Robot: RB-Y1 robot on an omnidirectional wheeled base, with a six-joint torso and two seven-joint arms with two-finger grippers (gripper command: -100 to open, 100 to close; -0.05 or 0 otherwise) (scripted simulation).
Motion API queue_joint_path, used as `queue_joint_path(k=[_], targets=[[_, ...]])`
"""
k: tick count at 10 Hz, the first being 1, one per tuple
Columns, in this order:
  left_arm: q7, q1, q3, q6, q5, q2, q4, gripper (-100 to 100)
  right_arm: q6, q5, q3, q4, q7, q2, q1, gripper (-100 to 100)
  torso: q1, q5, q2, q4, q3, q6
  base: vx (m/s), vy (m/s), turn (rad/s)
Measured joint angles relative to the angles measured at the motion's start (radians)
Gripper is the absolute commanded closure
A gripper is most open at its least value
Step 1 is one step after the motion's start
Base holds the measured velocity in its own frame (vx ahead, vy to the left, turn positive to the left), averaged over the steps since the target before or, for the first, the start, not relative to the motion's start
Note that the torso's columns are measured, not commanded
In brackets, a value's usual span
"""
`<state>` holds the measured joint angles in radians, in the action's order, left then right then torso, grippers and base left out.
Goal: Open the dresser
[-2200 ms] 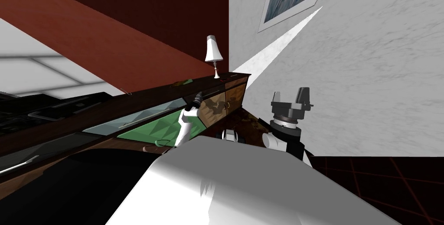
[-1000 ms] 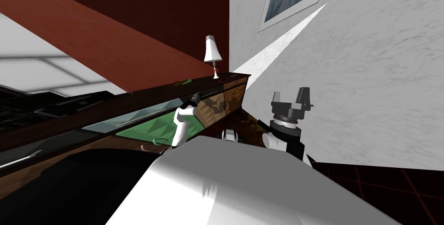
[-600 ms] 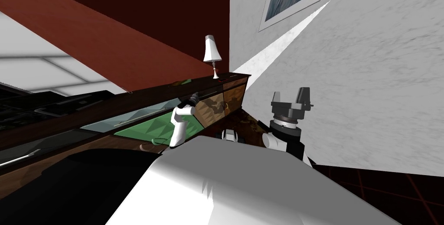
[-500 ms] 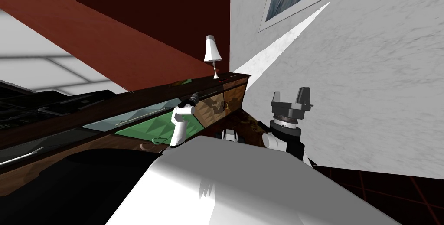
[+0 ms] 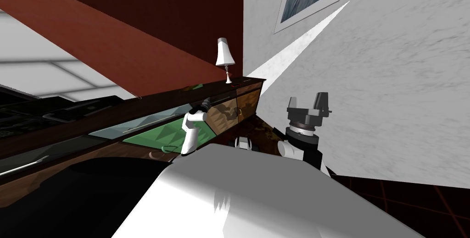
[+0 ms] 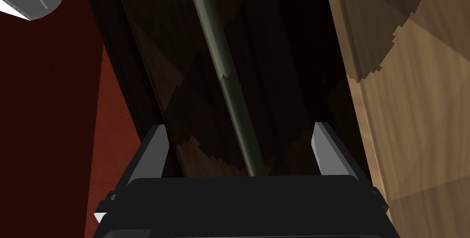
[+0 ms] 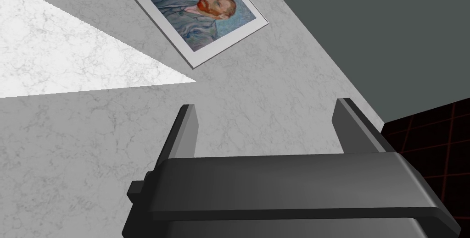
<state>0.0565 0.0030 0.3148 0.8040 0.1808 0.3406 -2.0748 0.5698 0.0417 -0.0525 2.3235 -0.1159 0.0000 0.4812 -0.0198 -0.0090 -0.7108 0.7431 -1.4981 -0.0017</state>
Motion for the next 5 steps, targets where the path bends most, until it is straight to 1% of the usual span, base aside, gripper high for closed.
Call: queue_joint_path(k=[1, 2, 4, 5], targets=[[-0.002, -0.001, 0.003, 0.011, 0.009, 0.007, -0.005, -100, 0.000, 0.000, 0.000, 0.000, 0.000, 0.000, 0.000, 0, 0.000, -0.002, -0.001, 0.002, -0.001, -0.001, -0.010, -0.010, -0.002], [-0.001, -0.005, 0.003, 0.006, 0.009, 0.009, 0.006, -100, 0.000, 0.000, 0.000, 0.000, 0.000, 0.000, 0.000, 0, 0.000, -0.001, 0.000, 0.001, -0.001, -0.001, -0.017, -0.053, 0.029], [-0.005, -0.003, 0.011, 0.041, 0.020, 0.014, -0.014, -100, 0.000, 0.000, 0.000, 0.000, 0.000, 0.000, 0.000, 0, 0.010, 0.008, -0.008, -0.008, 0.008, 0.001, 0.021, -0.064, 0.049], [-0.008, -0.006, 0.017, 0.062, 0.022, 0.016, -0.019, -100, 0.000, 0.000, 0.000, 0.000, 0.000, 0.000, 0.000, 0, 0.010, 0.009, -0.008, -0.009, 0.009, 0.004, 0.037, -0.045, 0.032]])
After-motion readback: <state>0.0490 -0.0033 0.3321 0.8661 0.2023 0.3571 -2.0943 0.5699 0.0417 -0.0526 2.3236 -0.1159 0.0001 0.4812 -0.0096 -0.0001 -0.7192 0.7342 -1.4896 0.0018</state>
